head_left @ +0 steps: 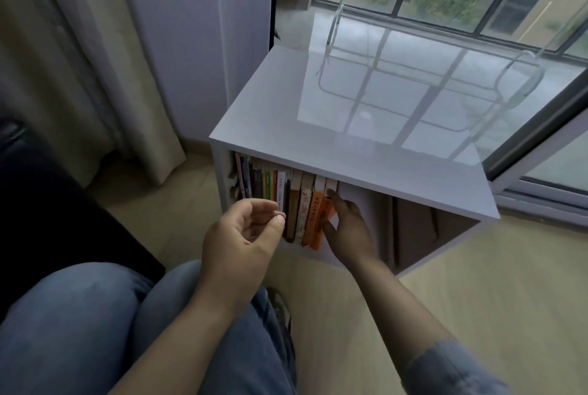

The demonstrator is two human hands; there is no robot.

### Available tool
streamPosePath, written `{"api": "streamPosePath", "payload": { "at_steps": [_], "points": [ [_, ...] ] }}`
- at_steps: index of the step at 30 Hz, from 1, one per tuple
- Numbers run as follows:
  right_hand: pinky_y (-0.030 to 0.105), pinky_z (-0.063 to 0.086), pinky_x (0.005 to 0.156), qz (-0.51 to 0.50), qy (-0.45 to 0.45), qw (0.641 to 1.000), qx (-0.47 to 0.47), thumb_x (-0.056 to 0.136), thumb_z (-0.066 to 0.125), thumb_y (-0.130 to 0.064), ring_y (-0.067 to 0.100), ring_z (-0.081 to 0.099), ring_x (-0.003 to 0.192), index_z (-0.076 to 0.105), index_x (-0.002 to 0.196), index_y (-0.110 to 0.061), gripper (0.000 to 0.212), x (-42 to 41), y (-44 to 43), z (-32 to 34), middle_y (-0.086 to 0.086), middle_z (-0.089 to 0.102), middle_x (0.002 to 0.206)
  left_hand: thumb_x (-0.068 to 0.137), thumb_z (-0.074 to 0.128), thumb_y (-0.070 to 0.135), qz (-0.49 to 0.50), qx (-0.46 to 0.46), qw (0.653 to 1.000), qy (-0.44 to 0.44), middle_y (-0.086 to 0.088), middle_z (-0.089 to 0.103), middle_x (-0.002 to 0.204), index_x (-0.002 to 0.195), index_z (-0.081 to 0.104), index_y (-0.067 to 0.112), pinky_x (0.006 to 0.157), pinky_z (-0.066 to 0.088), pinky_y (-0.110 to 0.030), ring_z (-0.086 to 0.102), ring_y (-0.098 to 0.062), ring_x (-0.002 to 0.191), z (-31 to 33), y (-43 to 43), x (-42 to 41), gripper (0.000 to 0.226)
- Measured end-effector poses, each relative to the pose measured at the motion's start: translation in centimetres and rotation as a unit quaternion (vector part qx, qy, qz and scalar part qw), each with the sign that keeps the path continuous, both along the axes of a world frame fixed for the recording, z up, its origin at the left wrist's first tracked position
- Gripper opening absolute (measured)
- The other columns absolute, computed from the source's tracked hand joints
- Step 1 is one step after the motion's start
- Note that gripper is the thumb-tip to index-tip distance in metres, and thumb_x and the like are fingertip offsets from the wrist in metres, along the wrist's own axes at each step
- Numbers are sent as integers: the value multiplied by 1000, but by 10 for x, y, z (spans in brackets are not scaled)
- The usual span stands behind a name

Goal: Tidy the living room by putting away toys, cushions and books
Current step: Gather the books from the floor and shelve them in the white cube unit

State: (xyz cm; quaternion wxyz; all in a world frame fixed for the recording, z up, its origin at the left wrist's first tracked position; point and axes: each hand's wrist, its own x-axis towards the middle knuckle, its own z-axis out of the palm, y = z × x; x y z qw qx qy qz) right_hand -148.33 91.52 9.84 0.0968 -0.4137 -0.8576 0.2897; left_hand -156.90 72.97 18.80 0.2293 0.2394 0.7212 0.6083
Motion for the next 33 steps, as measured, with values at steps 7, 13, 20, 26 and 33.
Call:
{"api": "streamPosePath", "payload": {
  "at_steps": [7, 13, 20, 26, 33],
  "points": [
    [32, 46, 88, -68, 96, 993, 19, 90, 63, -22, 24, 55, 115, 47, 128, -17, 42, -4, 7, -18, 6, 55, 130, 86, 65, 18, -18, -4, 1000, -8, 2, 71, 95, 101, 64, 23, 86, 56, -38, 68, -12, 94, -3, 4, 2, 16],
    [40, 55, 75, -145, 172, 974, 36, 87, 67, -29, 25, 63, 96, 50, 109, -14, 32, -8, 12, -29, 6, 66, 104, 85, 65, 18, -25, -3, 1000, -14, 3, 72, 94, 100, 65, 24, 85, 56, -39, 68, -13, 93, -4, 5, 0, 16],
    [37, 54, 64, -213, 198, 955, 54, 88, 65, -18, 17, 58, 73, 50, 104, -9, 23, -12, 15, -35, -5, 57, 82, 84, 65, 21, -34, -6, 999, -11, 2, 72, 94, 100, 65, 24, 86, 56, -41, 68, -14, 93, -6, 4, -2, 16],
    [28, 45, 56, -258, 208, 943, -10, 83, 67, -13, 22, 59, 72, 46, 116, -7, 40, -16, 18, -43, -1, 56, 80, 85, 65, 19, -32, -8, 999, -4, 0, 72, 95, 101, 65, 22, 86, 56, -41, 68, -15, 94, -7, 5, -2, 16],
    [16, 31, 52, -247, 145, 957, -48, 89, 60, -17, 15, 52, 73, 58, 91, -7, 11, -19, 16, -54, 1, 58, 80, 84, 65, 20, -32, -10, 999, 12, 1, 72, 93, 99, 66, 22, 84, 57, -40, 69, -14, 91, -9, 6, -5, 14]
  ]
}}
